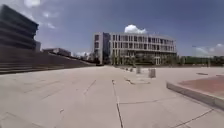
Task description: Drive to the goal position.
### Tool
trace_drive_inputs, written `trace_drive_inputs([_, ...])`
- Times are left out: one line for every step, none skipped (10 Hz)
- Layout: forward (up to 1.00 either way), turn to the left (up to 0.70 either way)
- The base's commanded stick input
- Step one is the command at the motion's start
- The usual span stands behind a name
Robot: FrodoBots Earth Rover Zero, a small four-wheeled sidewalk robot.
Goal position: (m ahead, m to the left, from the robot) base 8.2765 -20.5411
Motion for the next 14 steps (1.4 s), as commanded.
trace_drive_inputs([0.3, 0.01])
trace_drive_inputs([0.3, 0.01])
trace_drive_inputs([0.3, 0.01])
trace_drive_inputs([0.3, 0.01])
trace_drive_inputs([0.3, 0.01])
trace_drive_inputs([0.3, 0.01])
trace_drive_inputs([0.3, 0.01])
trace_drive_inputs([0.3, 0.01])
trace_drive_inputs([0.3, 0.01])
trace_drive_inputs([0.3, 0.01])
trace_drive_inputs([0.3, 0.01])
trace_drive_inputs([0.3, 0.01])
trace_drive_inputs([0.3, 0.01])
trace_drive_inputs([0.3, 0.01])
